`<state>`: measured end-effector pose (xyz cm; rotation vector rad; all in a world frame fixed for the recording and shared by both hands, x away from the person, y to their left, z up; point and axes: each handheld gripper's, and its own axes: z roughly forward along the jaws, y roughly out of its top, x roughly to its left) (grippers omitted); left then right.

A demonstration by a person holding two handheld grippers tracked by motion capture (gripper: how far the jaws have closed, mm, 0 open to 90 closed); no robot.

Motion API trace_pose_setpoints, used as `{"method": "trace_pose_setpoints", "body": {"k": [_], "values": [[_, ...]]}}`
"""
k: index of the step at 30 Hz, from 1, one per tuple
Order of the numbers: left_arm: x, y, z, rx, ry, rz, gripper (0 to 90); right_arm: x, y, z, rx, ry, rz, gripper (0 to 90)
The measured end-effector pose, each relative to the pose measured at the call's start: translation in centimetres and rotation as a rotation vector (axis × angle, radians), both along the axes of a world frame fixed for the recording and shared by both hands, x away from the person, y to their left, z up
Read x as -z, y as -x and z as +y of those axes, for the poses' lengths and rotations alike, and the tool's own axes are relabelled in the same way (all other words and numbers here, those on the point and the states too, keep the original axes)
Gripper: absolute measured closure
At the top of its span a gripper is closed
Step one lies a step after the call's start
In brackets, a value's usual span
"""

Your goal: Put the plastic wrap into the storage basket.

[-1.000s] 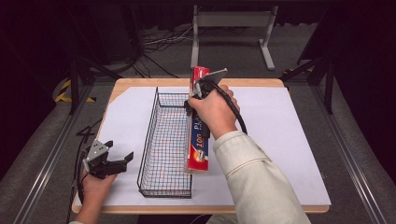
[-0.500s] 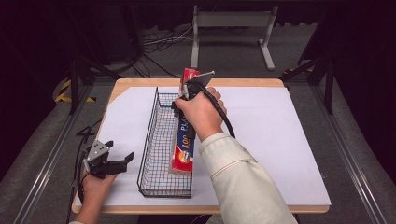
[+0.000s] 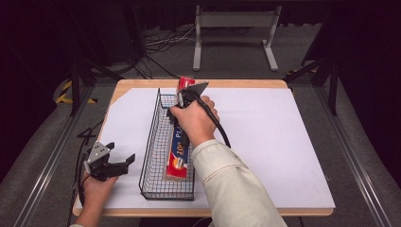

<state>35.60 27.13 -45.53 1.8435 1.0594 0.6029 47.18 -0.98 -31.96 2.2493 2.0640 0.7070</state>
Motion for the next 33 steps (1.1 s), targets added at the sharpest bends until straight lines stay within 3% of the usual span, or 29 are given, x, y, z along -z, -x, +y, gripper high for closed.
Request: {"method": "trace_pose_setpoints", "body": {"k": [3, 14, 33], "values": [[0.0, 0.0, -0.1, 0.000, 0.002, -0.001, 6.7, 0.5, 0.0, 0.2, -0.001, 0.013, -0.010, 39.4], [0.0, 0.0, 0.0, 0.001, 0.001, 0.002, 6.7, 2.7, -0.1, 0.7, 0.000, 0.053, 0.020, 39.2], [0.0, 0.0, 0.1, 0.001, 0.000, 0.002, 6.7, 4.7, 0.4, 1.6, -0.007, 0.084, 0.050, 39.1]]}}
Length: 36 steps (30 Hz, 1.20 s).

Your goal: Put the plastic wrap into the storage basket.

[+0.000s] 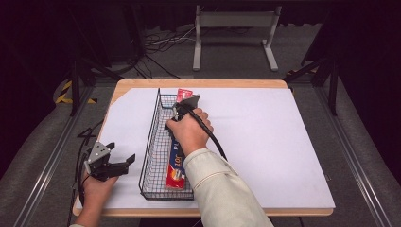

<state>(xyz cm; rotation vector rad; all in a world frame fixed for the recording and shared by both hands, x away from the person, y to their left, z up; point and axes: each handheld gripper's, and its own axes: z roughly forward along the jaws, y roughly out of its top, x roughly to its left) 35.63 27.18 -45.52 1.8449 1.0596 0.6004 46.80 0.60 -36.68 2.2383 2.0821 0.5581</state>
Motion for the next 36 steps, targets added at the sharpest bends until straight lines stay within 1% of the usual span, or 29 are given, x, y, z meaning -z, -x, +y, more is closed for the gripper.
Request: {"method": "trace_pose_setpoints", "body": {"k": [5, 7, 10, 12, 14, 18, 20, 22, 29, 36], "values": [[0.0, 0.0, 0.0, 0.000, 0.002, -0.001, 6.7, 0.6, 0.0, 0.1, -0.001, 0.002, 0.027, 39.1], [0.0, 0.0, 0.0, 0.000, 0.002, 0.000, 6.7, 0.9, 0.1, 0.2, -0.005, 0.012, 0.034, 39.0], [0.0, 0.0, 0.0, 0.002, 0.000, 0.001, 6.7, 1.0, 0.1, 0.3, -0.006, 0.010, 0.046, 39.0], [0.0, 0.0, 0.0, 0.003, 0.006, 0.000, 6.7, 1.0, 0.2, 0.4, -0.009, 0.003, 0.056, 38.9], [0.0, 0.0, 0.0, 0.002, 0.012, 0.001, 6.7, 1.1, 0.2, 0.5, -0.011, 0.008, 0.061, 38.8], [0.0, 0.0, 0.0, 0.004, 0.010, 0.002, 6.7, 1.3, 0.3, 0.6, -0.012, 0.016, 0.063, 38.7], [0.0, 0.0, 0.1, 0.006, 0.020, 0.005, 6.7, 1.3, 0.3, 0.8, -0.012, 0.007, 0.068, 38.6], [0.0, 0.0, 0.2, 0.005, 0.027, 0.004, 6.6, 1.4, 0.4, 0.9, -0.016, 0.014, 0.066, 38.4], [0.0, 0.0, 0.1, 0.006, 0.022, 0.006, 6.6, 1.4, 0.6, 1.0, -0.010, 0.035, 0.058, 38.3], [0.0, 0.0, 0.1, 0.005, 0.021, 0.006, 6.5, 1.5, 0.6, 1.1, -0.031, 0.049, 0.051, 37.6]]}}
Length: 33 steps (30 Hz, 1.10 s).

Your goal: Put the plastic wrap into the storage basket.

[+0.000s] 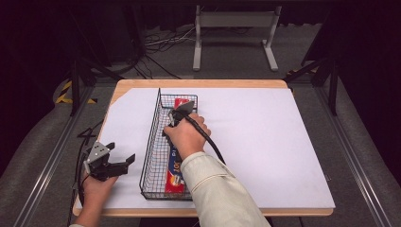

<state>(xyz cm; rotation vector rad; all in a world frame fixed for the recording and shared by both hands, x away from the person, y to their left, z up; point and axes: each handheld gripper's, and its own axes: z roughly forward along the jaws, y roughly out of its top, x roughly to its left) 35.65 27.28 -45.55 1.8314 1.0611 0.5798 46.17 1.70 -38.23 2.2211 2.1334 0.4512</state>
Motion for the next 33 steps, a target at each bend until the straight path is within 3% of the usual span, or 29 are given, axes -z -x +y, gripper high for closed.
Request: {"method": "trace_pose_setpoints", "body": {"k": [12, 15, 24, 27, 29, 33], "values": [[0.0, 0.0, 0.0, 0.000, 0.002, -0.002, 6.5, -0.2, 0.0, 0.1, -0.003, -0.016, -0.015, 35.1], [0.0, 0.0, 0.0, -0.001, 0.000, 0.000, 6.5, -1.0, -0.1, -0.2, 0.014, -0.049, -0.054, 31.3], [0.0, -0.1, 0.1, -0.009, 0.005, -0.003, 6.4, -2.9, -0.1, -1.3, 0.023, -0.063, -0.120, 30.2], [0.0, -0.1, 0.1, -0.011, 0.006, -0.001, 6.4, -3.5, 0.0, -1.4, 0.022, -0.084, -0.170, 29.6], [0.0, -0.1, 0.1, -0.011, 0.007, -0.002, 6.4, -3.9, 0.1, -1.5, 0.005, -0.095, -0.227, 29.1], [0.0, -0.1, 0.3, -0.015, 0.009, -0.003, 6.3, -4.2, 0.2, -2.1, -0.029, -0.088, -0.314, 28.5]]}}
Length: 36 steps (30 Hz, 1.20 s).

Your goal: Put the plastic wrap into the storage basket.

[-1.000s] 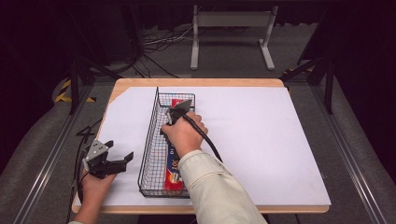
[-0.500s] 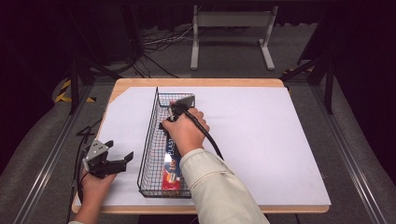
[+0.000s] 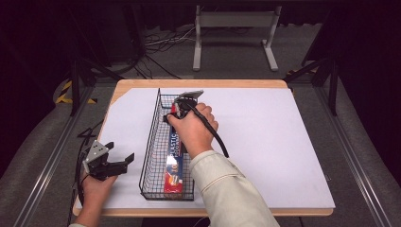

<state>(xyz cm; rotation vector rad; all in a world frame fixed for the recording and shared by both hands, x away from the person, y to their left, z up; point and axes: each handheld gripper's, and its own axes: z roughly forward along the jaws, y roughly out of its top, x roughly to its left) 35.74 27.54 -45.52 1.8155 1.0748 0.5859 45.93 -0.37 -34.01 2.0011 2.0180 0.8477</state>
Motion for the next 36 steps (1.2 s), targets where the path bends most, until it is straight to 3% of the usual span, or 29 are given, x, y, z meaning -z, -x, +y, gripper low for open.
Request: {"method": "trace_pose_setpoints", "body": {"k": [5, 8, 12, 19, 22, 24, 28, 30, 36], "values": [[0.0, 0.0, -0.1, 0.001, -0.003, 0.002, 6.2, -0.6, 0.4, -1.1, -0.025, -0.047, -0.081, 27.9], [0.0, 0.0, -0.2, 0.001, -0.006, 0.000, 6.2, -0.7, 0.5, -1.6, -0.035, -0.060, -0.101, 27.4], [-0.1, 0.0, -0.1, -0.001, -0.007, 0.003, 6.2, -0.5, 0.8, -3.0, -0.096, -0.049, -0.145, 26.1], [-0.2, 0.0, -0.1, -0.002, -0.012, 0.005, 6.2, -0.6, 1.1, -5.7, -0.097, -0.092, -0.168, 26.2], [-0.2, -0.1, -0.1, -0.003, -0.018, 0.008, 6.2, -0.7, 1.4, -6.8, -0.148, -0.102, -0.198, 26.1], [-0.3, -0.1, -0.1, -0.005, -0.016, 0.014, 6.2, -0.8, 1.8, -7.5, -0.176, -0.084, -0.238, 26.1], [-0.4, 0.0, -0.1, -0.007, -0.014, 0.014, 6.2, -0.9, 2.4, -9.3, -0.234, -0.100, -0.267, 24.4], [-0.4, 0.0, -0.1, -0.007, -0.013, 0.014, 6.2, -0.8, 2.5, -9.8, -0.243, -0.098, -0.262, 24.4], [-0.8, 0.0, 0.2, -0.010, -0.005, 0.010, 6.2, -0.8, 3.1, -12.8, -0.299, -0.110, -0.337, 22.7]]}}
